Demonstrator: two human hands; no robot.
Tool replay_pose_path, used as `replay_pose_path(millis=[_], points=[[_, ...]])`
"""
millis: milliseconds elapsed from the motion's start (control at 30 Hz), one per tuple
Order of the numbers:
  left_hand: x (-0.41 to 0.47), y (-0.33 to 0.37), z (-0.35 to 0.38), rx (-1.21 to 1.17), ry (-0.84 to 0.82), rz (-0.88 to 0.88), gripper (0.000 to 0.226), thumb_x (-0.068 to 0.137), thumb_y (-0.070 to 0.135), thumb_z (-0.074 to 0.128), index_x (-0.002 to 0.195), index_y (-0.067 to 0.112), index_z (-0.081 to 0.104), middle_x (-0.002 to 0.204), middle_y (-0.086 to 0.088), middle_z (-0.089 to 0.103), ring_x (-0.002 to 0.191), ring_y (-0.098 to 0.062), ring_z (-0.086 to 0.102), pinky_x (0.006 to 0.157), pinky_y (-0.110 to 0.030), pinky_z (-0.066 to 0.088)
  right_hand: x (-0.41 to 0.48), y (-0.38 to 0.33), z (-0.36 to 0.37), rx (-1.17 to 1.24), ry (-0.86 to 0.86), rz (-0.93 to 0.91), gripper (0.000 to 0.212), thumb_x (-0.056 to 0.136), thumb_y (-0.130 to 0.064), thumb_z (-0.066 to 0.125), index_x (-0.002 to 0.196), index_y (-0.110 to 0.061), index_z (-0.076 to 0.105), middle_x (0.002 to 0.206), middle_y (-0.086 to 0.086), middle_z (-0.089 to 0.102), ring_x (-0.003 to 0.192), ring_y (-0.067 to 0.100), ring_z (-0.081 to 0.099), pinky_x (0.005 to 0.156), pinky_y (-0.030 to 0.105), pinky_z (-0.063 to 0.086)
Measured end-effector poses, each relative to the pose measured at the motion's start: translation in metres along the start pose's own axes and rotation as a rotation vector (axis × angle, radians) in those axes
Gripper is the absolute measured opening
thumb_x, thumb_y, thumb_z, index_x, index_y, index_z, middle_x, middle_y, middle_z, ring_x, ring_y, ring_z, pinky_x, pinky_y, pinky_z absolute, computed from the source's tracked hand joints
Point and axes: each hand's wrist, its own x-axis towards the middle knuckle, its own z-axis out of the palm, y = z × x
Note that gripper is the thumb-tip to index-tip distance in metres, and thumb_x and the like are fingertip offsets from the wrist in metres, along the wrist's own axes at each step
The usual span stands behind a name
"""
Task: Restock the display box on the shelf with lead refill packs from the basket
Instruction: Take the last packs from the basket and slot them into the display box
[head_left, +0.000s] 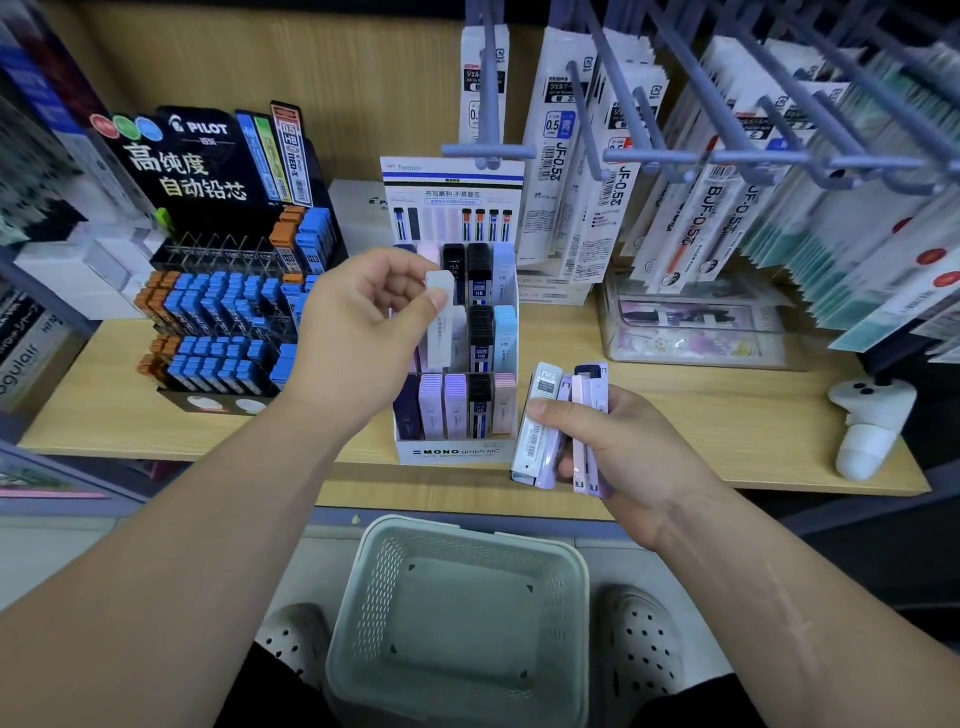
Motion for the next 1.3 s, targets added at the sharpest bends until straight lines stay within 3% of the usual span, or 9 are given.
replay_pose_path(millis=[233,367,433,567,733,833,1033,1200,1300], points=[[0.004,-0.003,0.005,0.08,-0.045,-0.007,0.012,0.088,0.008,0.071,0.095,0.018,0.068,0.083,0.001,0.065,0.073,-0.004,0.057,0.072,-0.016,0.05,0.001,0.0,0.0,-0.005,-0.001,0.005,0.02,0.082,-0.022,0.079,0.1,-0.015,0.074,0.094,0.011,0.078,0.082,0.029,0.068,0.079,0.044,0.05],[0.005,-0.004,0.007,0.091,-0.042,0.004,0.011,0.088,0.012,0.072,0.095,0.02,0.068,0.082,0.005,0.067,0.072,-0.004,0.059,0.07,-0.017,0.05,0.002,0.0,0.001,0.002,0.004,-0.003,0.017,0.082,-0.021,0.079,0.097,-0.015,0.074,0.091,0.01,0.078,0.078,0.027,0.067,0.076,0.043,0.048],[0.006,-0.004,0.006,0.095,-0.027,0.013,0.011,0.088,0.012,0.073,0.095,0.019,0.068,0.083,0.004,0.068,0.074,-0.008,0.062,0.068,-0.016,0.05,0.002,0.0,0.001,0.005,0.01,-0.003,0.02,0.081,-0.021,0.079,0.1,-0.015,0.074,0.094,0.012,0.078,0.084,0.03,0.069,0.082,0.049,0.052],[0.006,-0.01,0.006,0.206,-0.045,0.069,0.01,0.087,0.015,0.074,0.09,0.023,0.07,0.081,0.011,0.065,0.074,0.001,0.057,0.07,-0.009,0.044,0.002,-0.001,0.001,0.013,0.013,-0.004,0.022,0.081,-0.02,0.079,0.101,-0.013,0.073,0.093,0.011,0.078,0.081,0.029,0.068,0.08,0.046,0.052],[0.006,-0.023,0.009,0.444,-0.003,0.245,0.006,0.082,0.026,0.078,0.083,0.023,0.074,0.075,0.008,0.063,0.078,-0.012,0.05,0.077,-0.029,0.046,-0.001,-0.003,0.002,-0.01,-0.001,-0.006,0.015,0.082,-0.021,0.078,0.096,-0.016,0.074,0.085,0.007,0.077,0.064,0.019,0.064,0.068,0.037,0.05],[0.008,-0.022,0.012,0.534,0.023,0.297,0.006,0.078,0.023,0.079,0.083,0.021,0.076,0.071,0.007,0.062,0.076,-0.016,0.051,0.077,-0.032,0.046,-0.001,-0.004,0.003,-0.006,-0.012,-0.014,0.001,0.083,-0.022,0.077,0.083,-0.023,0.078,0.082,0.006,0.076,0.062,0.019,0.059,0.065,0.035,0.042],[0.011,-0.016,0.016,0.526,0.0,0.211,0.009,0.079,0.019,0.078,0.086,0.024,0.075,0.071,0.013,0.065,0.084,-0.015,0.055,0.075,-0.032,0.05,0.003,-0.001,0.002,0.003,0.0,-0.011,0.017,0.081,-0.023,0.08,0.096,-0.017,0.075,0.09,0.01,0.078,0.076,0.027,0.066,0.074,0.042,0.048],[0.014,-0.02,0.015,0.625,0.004,0.237,0.007,0.075,0.026,0.077,0.081,0.022,0.076,0.075,0.006,0.065,0.086,-0.023,0.054,0.077,-0.033,0.046,0.001,-0.004,-0.001,0.0,-0.002,-0.007,0.015,0.083,-0.021,0.077,0.096,-0.016,0.072,0.079,0.003,0.075,0.058,0.014,0.061,0.058,0.029,0.045],[0.013,-0.021,0.017,0.671,0.007,0.223,0.015,0.072,0.022,0.076,0.087,0.019,0.077,0.078,0.003,0.065,0.087,-0.027,0.057,0.079,-0.035,0.047,0.002,-0.003,-0.001,0.006,-0.012,-0.013,0.014,0.083,-0.021,0.077,0.095,-0.016,0.072,0.08,0.004,0.075,0.06,0.016,0.063,0.063,0.032,0.046]])
